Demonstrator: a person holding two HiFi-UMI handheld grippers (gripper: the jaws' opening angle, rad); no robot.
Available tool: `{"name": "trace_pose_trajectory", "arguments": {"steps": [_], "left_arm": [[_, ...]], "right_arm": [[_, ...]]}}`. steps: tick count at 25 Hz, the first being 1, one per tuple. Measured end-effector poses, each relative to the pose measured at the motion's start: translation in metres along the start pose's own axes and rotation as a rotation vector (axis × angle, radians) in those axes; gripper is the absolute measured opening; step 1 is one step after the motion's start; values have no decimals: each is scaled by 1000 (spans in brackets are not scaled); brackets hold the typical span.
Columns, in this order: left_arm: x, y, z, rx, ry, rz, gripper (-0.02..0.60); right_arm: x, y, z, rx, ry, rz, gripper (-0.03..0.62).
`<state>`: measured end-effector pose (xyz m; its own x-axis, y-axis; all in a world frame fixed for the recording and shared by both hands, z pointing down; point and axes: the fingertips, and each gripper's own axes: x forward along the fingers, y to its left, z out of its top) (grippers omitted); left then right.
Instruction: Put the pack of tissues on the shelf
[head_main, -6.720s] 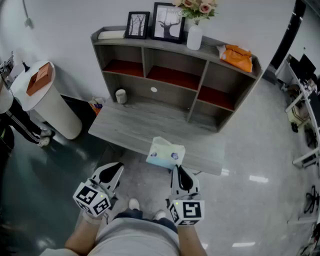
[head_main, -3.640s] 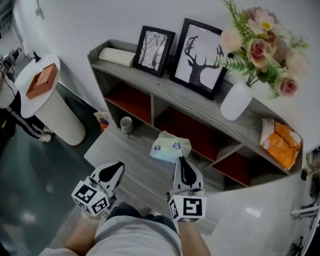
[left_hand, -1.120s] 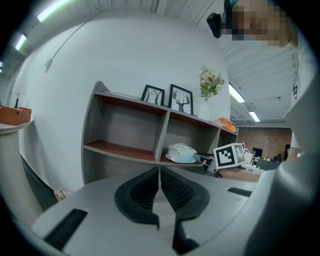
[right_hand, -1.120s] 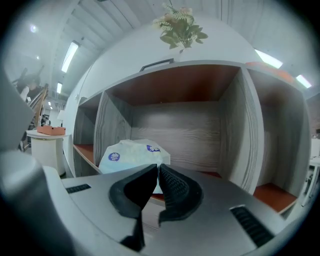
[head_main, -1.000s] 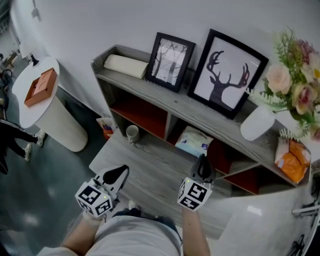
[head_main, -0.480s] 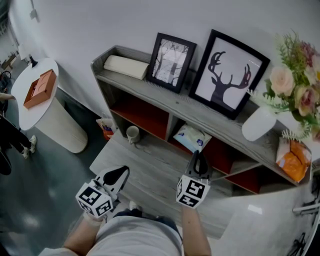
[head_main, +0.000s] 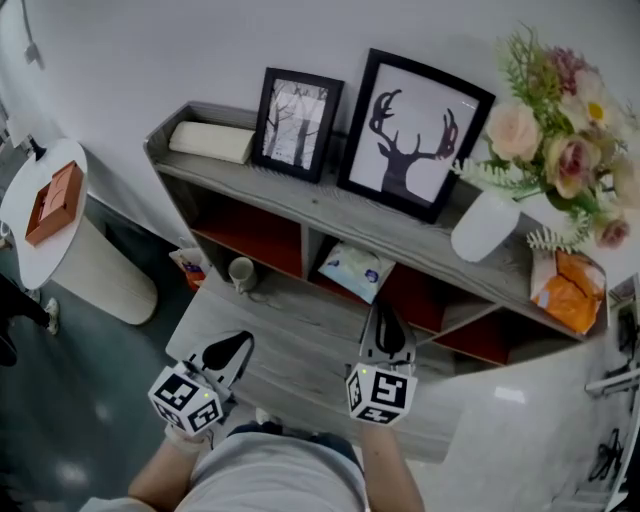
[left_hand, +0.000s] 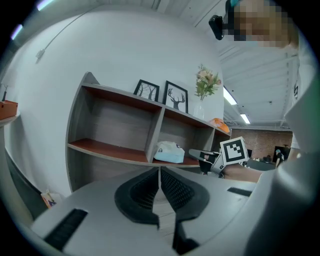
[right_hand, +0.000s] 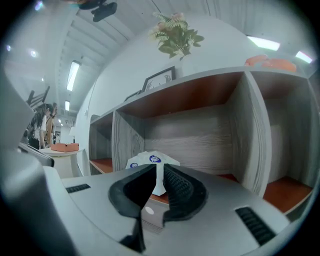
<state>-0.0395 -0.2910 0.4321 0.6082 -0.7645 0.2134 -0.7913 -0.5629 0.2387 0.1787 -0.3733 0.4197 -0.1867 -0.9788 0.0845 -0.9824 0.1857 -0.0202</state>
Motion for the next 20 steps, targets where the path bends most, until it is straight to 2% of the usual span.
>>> {"name": "trace_pose_trajectory", "arguments": {"steps": [7, 14, 20], "left_arm": [[35, -25, 4, 24, 17, -122, 28], [64, -56, 3, 45, 49, -261, 28], [77, -76, -4, 58, 74, -339, 28]], "right_arm": [[-38, -6, -1, 41, -2, -7, 28], [-76, -16, -11, 62, 30, -53, 29], [-102, -20, -16, 72, 25, -88, 29]]}}
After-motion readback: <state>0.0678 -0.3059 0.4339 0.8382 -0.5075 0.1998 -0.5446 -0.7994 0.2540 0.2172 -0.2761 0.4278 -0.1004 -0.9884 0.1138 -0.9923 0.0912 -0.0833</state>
